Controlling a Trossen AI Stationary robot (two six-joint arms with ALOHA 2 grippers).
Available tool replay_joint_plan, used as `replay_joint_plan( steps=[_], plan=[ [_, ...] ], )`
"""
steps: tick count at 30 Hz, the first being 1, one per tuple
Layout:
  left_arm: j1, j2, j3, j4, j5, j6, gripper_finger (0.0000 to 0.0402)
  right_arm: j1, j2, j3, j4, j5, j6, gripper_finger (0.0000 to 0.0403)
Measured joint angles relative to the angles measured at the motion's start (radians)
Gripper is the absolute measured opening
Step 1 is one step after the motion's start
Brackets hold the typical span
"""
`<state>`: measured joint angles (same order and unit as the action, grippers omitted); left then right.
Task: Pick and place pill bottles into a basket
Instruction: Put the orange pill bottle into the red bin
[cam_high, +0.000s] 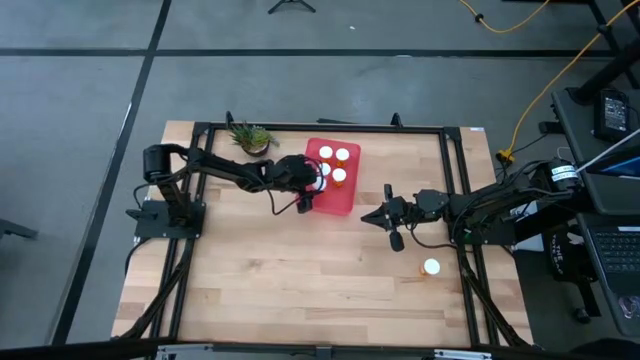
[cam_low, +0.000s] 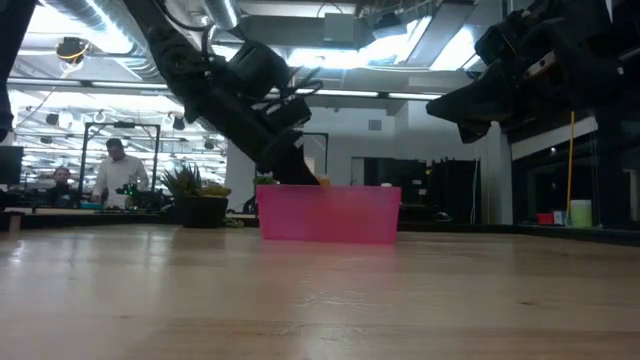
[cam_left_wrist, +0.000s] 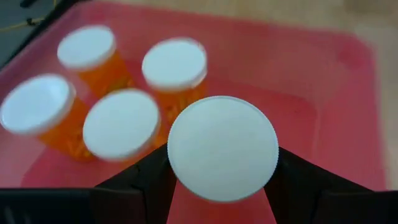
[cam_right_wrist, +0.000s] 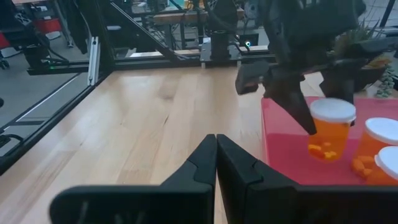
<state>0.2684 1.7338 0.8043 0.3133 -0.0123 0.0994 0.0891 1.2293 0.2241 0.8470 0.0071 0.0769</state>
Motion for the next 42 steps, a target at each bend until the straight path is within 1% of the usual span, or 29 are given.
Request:
replay_joint_plan(
  steps=[2, 5, 28, 42],
  plan=[
    [0.000, 0.004, -0.002, -0.010, -0.012, 0.000, 0.0207, 0.000, 0.000, 0.000, 0.000, 0.000, 0.000, 0.0016],
    [-0.003, 0.007, 0.000, 0.016, -0.011, 0.001, 0.0207, 0.000, 0.000, 0.000, 0.000, 0.000, -0.002, 0.0016],
    [-0.006, 0.010, -0.001, 0.005, -0.021, 0.019, 0.0208, 0.000, 0.000, 0.000, -0.003, 0.000, 0.020, 0.0016],
    [-0.006, 0.010, -0.001, 0.005, -0.025, 0.019, 0.0244, 0.000, 0.000, 0.000, -0.003, -0.001, 0.025, 0.0016]
  ],
)
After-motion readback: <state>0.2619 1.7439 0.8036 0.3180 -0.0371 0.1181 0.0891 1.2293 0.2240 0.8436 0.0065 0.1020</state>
